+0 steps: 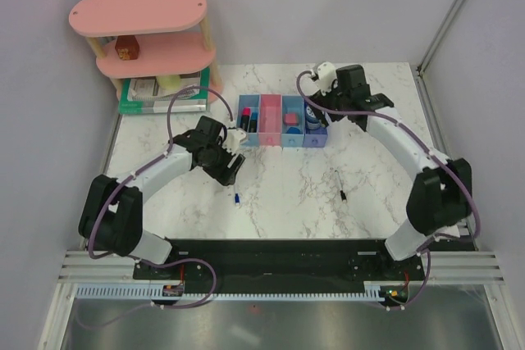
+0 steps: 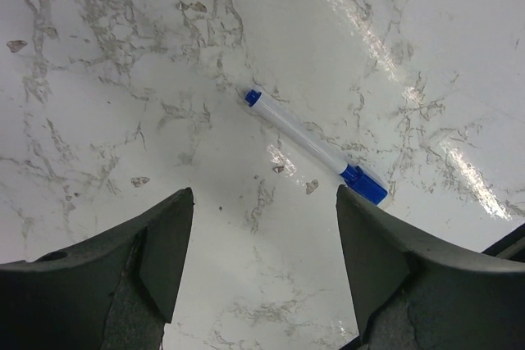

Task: Sort the stationery into containers
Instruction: Place the stationery in the storage box, then pick up the pen from the center of the board.

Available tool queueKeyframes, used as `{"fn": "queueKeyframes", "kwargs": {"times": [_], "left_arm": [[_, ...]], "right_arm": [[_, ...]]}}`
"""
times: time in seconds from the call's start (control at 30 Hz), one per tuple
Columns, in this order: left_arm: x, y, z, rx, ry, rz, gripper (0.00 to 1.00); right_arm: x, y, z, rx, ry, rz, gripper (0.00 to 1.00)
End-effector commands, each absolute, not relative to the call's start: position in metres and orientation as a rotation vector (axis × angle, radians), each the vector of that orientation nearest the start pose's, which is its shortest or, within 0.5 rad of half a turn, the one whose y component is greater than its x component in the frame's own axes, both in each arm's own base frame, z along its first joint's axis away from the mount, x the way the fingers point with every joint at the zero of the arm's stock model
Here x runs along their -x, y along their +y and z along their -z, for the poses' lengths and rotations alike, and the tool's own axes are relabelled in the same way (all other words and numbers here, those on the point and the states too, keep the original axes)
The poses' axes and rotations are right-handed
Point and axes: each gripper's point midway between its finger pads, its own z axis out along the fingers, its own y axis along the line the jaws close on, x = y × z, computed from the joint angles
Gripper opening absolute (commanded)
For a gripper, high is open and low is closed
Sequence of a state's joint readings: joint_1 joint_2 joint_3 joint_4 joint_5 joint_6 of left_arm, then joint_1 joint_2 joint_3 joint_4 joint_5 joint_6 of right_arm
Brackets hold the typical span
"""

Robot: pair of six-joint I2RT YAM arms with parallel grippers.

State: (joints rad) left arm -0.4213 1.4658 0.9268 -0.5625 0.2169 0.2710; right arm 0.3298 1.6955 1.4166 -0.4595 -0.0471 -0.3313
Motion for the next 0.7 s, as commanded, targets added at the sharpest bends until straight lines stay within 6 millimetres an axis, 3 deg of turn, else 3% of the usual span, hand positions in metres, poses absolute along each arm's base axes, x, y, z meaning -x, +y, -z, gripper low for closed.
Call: {"fn": "queueKeyframes", "kwargs": {"times": [0.0,0.13,0.23,0.4,0.67], "left_arm": [[-0.271,-0.155,-0.058,-0.898,2.559,0.356,0.77],[-0.265,-0.158,-0.049,-0.878,2.613,0.392,0.77],[-0.264,-0.159,-0.042,-0.874,2.643,0.394,0.78],[-0.261,-0.163,-0.031,-0.885,2.685,0.397,0.78],[-0.254,-0.182,-0.015,-0.983,2.714,0.387,0.78]], "right_arm": [[-0.382,0.126,-0.167,0.798,2.247,-0.063,0.89],[-0.329,0.11,-0.117,0.91,2.349,-0.079,0.96],[-0.305,0.11,-0.094,0.967,2.4,-0.13,0.98],[-0.289,0.113,-0.072,0.969,2.468,-0.2,0.98],[-0.264,0.099,-0.041,1.01,2.562,-0.176,0.91]]}}
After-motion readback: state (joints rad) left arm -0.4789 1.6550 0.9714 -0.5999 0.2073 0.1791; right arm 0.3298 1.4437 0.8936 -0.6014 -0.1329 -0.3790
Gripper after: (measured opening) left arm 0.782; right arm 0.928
